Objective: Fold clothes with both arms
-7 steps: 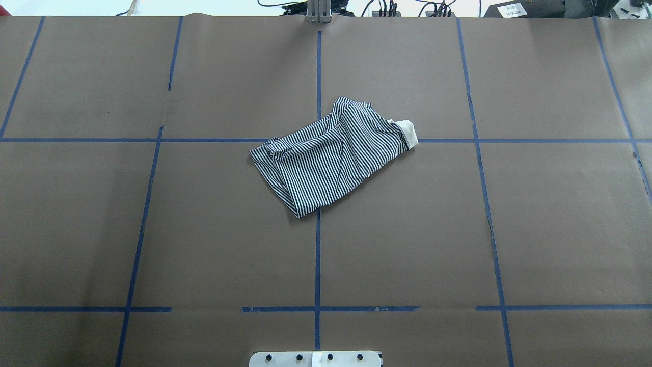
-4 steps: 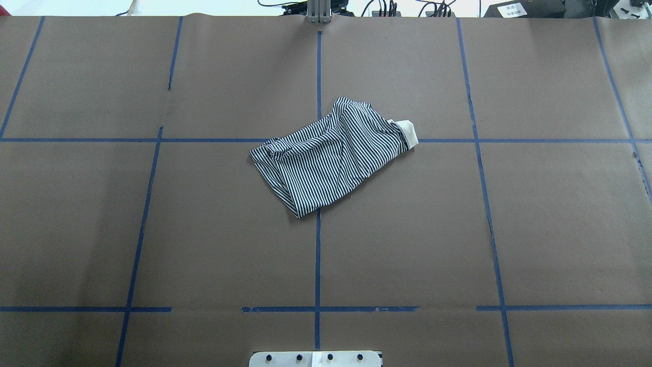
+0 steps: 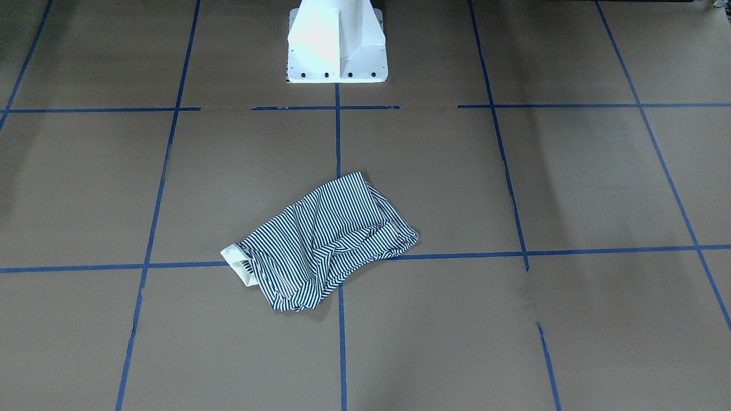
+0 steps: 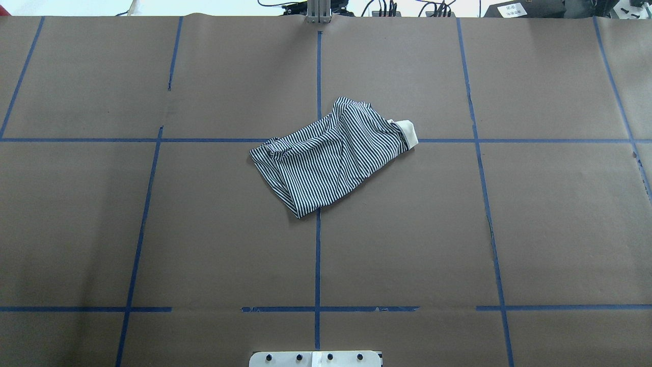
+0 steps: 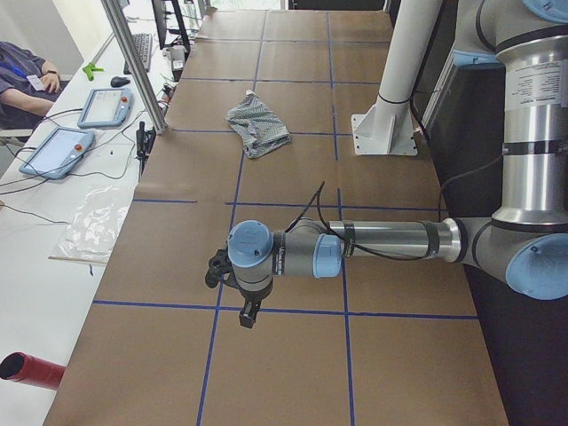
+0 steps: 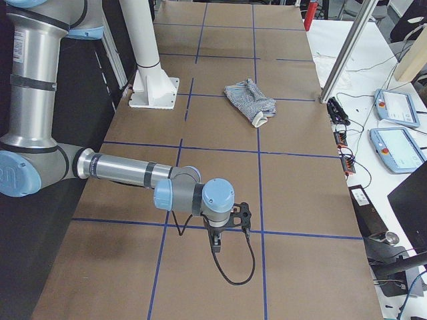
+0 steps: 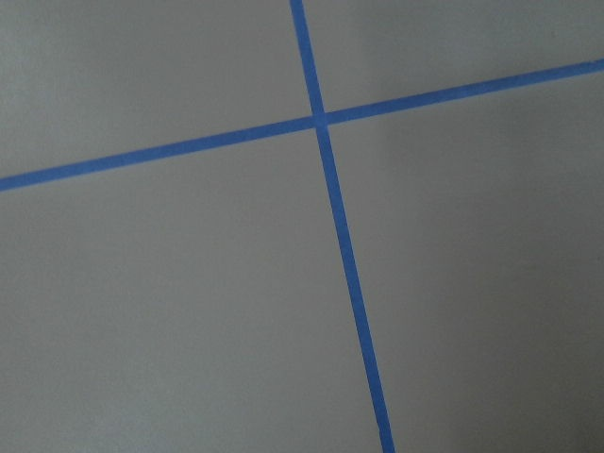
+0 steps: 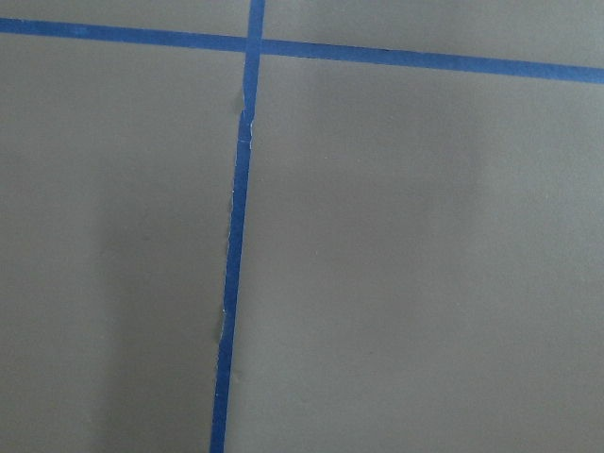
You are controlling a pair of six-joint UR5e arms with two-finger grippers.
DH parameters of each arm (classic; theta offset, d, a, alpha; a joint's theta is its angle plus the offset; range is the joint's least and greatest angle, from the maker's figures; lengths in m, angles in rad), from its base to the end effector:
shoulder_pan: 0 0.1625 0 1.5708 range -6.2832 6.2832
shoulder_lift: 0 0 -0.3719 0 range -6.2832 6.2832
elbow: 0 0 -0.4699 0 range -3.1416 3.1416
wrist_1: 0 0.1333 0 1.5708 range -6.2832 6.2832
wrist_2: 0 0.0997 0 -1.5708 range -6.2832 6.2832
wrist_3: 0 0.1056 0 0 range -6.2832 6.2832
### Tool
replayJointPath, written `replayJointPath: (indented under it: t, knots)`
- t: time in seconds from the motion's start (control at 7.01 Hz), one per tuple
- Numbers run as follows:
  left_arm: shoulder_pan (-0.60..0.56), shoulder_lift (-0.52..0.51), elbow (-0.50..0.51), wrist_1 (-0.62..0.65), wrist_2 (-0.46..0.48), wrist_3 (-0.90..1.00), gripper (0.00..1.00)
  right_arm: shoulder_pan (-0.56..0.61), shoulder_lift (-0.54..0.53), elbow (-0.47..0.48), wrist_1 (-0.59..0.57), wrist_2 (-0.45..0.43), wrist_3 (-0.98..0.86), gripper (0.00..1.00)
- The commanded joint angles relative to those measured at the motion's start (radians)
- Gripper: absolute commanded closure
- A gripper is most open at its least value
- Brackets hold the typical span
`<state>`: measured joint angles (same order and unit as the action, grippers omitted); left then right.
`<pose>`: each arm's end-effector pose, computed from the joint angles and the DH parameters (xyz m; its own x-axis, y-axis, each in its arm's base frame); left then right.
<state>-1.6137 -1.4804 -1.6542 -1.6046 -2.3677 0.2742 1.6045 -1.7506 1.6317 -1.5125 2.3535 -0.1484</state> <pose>-0.0808 -0.5350 0.6073 0.6846 0.2600 -0.6810 -0.1480 0.9643 0.2194 0.0755 -0.4928 0.6649 0.7044 -0.0817 0.7051 0.0713 0.9965 0.0442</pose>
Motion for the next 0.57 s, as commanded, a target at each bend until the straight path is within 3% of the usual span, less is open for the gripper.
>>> replayJointPath:
  t: [0.0, 0.43]
  knots:
    - [0.001, 0.000, 0.002, -0.003, 0.024, 0.002, 0.00, 0.000, -0.001, 0.000, 0.000, 0.001, 0.000, 0.00]
    - [0.001, 0.000, -0.003, -0.003, 0.027, 0.000, 0.00, 0.000, -0.001, -0.001, 0.000, 0.001, 0.000, 0.00]
